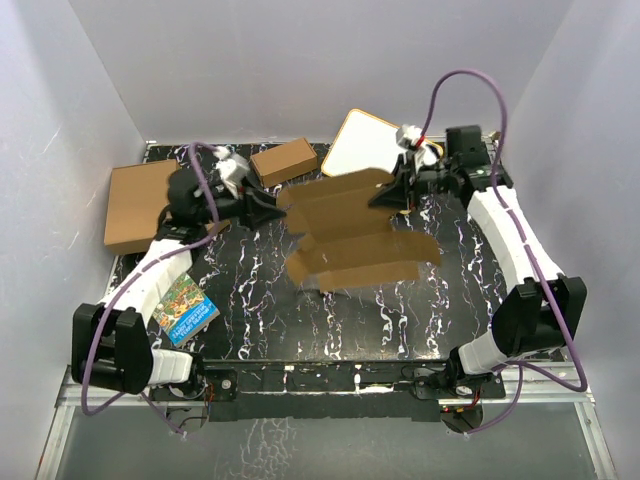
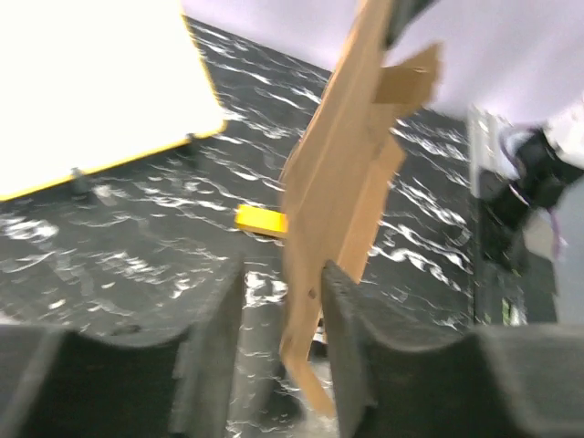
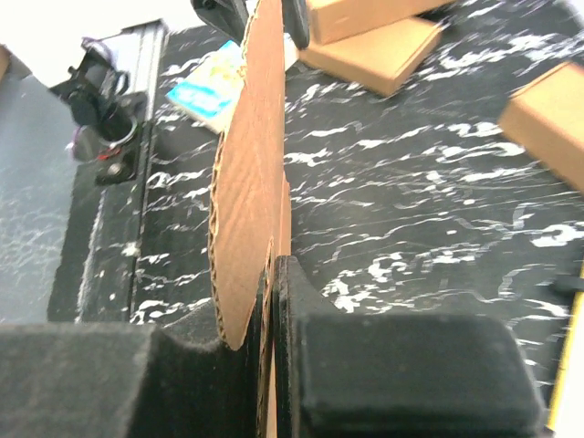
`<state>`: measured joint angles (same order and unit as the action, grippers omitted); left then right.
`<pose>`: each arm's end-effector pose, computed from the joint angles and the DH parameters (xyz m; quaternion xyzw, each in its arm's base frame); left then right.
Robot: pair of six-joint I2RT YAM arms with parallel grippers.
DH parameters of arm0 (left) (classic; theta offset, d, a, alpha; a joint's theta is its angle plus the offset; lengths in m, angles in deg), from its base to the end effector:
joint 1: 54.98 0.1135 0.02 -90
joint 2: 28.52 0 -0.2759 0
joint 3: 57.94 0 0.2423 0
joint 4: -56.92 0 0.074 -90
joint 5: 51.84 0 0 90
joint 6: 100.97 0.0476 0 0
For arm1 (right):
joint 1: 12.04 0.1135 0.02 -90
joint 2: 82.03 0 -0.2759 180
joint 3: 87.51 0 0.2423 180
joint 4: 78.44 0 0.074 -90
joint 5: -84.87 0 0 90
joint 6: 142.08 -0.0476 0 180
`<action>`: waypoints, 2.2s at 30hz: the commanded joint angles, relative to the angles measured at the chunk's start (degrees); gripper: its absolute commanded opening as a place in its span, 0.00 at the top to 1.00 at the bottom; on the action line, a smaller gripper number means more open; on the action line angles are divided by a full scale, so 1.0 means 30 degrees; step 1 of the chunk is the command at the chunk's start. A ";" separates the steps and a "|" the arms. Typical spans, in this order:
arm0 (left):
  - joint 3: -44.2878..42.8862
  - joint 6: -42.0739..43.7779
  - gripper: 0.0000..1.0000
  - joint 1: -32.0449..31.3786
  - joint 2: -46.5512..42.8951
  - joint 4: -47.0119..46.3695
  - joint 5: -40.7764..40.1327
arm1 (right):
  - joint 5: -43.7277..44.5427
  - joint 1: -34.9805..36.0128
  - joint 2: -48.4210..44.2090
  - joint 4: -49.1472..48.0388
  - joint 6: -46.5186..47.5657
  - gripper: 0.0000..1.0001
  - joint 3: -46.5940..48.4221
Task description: Fold the paper box
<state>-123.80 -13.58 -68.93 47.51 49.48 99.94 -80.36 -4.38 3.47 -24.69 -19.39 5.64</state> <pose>0.2697 -0.1102 0.3339 0.4139 0.5830 -0.4530 0.5325 0.2894 0.0854 0.3587 -0.4675 0.6109 0.4885 0.4117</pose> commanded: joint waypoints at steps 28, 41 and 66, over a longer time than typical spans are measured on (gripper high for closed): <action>-0.2502 -1.6766 0.44 0.0794 0.7860 -2.7252 0.2672 | -0.2272 -0.2495 0.0341 -0.3792 -0.9171 0.92 0.8297; -0.2402 -1.6175 0.43 -0.0658 0.7298 -2.7252 0.2381 | -0.2683 -0.2499 0.0057 -0.4768 -1.0104 0.92 0.7611; -0.2756 -1.6320 0.40 -0.1736 0.7142 -2.7252 0.2347 | -0.3087 -0.2502 -0.0227 -0.6987 -1.1709 0.92 0.5965</action>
<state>-130.29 -62.11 -73.35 73.03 -20.47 105.18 -89.19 -11.48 4.60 -42.43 -53.92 23.45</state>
